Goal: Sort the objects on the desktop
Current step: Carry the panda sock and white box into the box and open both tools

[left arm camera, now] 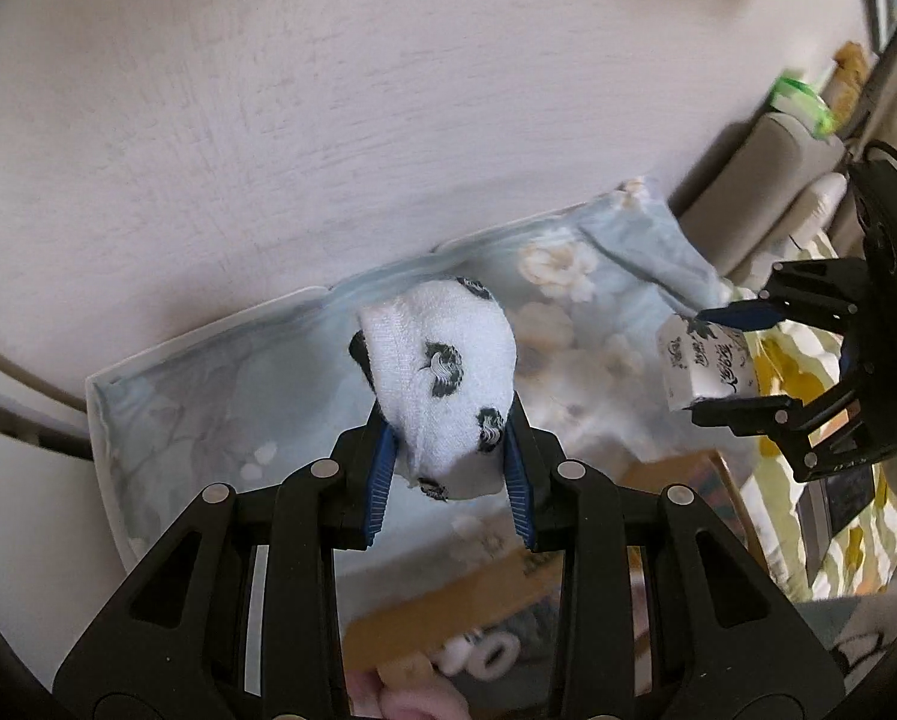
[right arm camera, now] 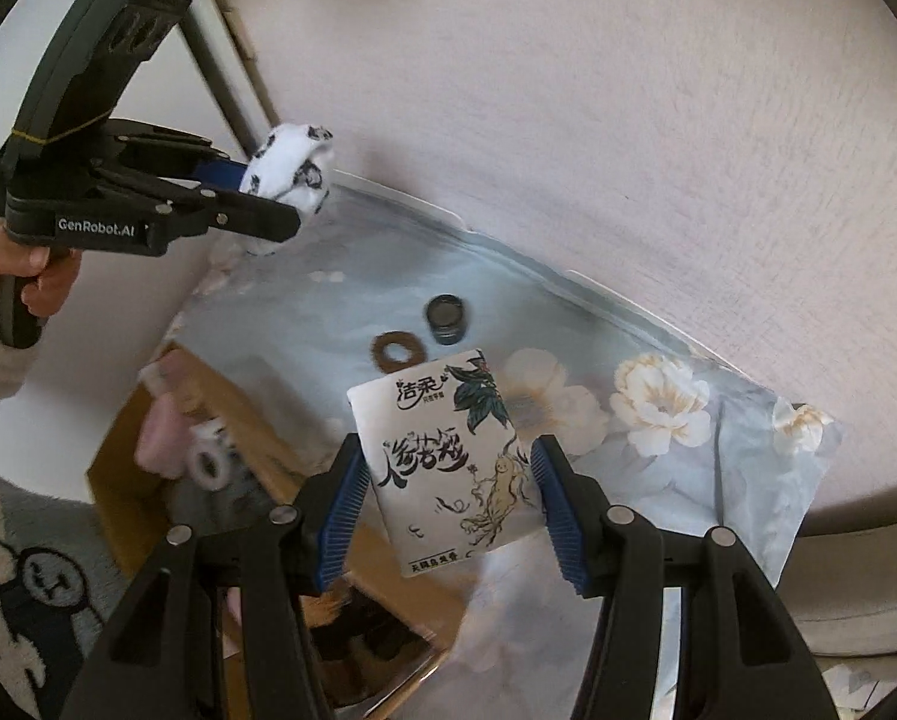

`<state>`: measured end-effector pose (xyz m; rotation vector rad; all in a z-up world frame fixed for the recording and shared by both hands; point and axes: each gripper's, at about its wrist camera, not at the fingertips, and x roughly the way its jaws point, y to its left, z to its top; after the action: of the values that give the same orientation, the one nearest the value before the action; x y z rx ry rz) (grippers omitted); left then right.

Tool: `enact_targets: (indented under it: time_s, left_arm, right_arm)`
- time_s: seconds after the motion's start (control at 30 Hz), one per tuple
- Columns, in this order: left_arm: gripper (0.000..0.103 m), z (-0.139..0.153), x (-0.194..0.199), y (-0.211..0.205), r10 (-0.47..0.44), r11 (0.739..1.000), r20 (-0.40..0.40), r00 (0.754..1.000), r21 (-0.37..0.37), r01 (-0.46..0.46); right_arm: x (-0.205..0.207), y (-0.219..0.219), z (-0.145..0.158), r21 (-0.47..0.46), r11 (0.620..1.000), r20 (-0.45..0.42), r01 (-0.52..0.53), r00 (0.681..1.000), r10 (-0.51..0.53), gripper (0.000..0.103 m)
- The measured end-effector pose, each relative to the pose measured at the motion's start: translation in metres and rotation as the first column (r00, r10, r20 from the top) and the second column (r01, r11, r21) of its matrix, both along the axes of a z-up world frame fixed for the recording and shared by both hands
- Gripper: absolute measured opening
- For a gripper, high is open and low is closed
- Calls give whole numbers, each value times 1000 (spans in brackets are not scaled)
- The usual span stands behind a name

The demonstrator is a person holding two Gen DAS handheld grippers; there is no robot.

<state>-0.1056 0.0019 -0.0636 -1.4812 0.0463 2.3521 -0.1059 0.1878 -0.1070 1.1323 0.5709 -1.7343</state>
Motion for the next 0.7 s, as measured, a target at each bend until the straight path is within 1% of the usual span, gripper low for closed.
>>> enact_targets:
  time_s: [0.13, 0.23, 0.5, 0.7]
  left_arm:
    - [30, 12, 27, -1, -20, 1000, -6, 1000, 15, 20]
    - [30, 16, 47, 0, -34, 999, -9, 999, 14, 34]
    - [30, -2, 98, 5, -60, 998, 21, 998, 7, 60]
    - [30, -18, 122, 3, -49, 999, 48, 998, 12, 49]
  right_arm:
    - [22, 3, 3, -12, 1000, 7, -12, 1000, 12, 52]
    - [38, 4, 1, -9, 1000, 18, -19, 1000, 19, 52]
    - [76, 7, -13, 5, 999, 39, -44, 998, 43, 52]
    - [96, 6, -29, 22, 997, 65, -69, 996, 68, 51]
